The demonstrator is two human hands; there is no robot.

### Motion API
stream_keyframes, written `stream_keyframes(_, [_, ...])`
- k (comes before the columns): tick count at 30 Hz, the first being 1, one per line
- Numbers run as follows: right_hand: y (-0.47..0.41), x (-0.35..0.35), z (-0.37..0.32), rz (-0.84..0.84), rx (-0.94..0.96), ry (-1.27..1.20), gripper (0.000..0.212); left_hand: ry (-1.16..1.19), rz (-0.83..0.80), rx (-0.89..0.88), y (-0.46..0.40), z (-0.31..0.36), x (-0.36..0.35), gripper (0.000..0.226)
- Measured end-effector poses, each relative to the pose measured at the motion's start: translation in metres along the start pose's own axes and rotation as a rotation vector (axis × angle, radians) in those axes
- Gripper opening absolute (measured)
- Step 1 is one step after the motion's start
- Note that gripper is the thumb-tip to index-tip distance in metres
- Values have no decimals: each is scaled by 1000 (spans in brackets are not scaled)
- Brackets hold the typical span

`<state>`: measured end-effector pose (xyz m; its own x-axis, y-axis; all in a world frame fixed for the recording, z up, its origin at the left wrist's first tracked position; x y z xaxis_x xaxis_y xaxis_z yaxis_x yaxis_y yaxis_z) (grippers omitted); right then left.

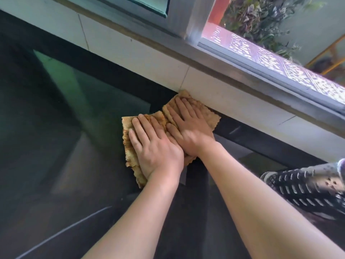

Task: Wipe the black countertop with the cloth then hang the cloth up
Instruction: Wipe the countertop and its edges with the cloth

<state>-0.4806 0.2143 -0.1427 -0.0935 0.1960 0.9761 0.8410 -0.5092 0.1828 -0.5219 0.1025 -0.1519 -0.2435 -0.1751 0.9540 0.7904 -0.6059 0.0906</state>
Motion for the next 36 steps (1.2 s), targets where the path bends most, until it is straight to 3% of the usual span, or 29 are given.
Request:
stream_keyframes(13, [113, -16, 65, 38, -250, -4, 66, 52, -88, -164, 79, 63, -25, 64])
stream_keyframes(18, [123, -21, 62, 23, -375, -39, 80, 83, -131, -206, 82, 60, -23, 64])
stream_keyframes(26, [127, -25, 26, 13, -551, -36, 85, 85, -180, -325, 73, 25, -17, 64])
stream_keyframes(36, [19, -17, -78, 17, -452, 7, 82, 92, -128, -236, -13, -85, 26, 64])
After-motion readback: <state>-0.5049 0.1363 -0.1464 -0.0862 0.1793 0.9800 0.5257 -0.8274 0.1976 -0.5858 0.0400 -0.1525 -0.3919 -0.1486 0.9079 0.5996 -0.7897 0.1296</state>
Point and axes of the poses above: each hand's wrist, its own y-axis away from the middle knuckle, its own x-axis out of the back of the hand, z = x × y, the point moved 5 cm from there along -y, towards the middle knuckle, and after that the axes turned 3 degrees about -z, right-handed, at the moved point
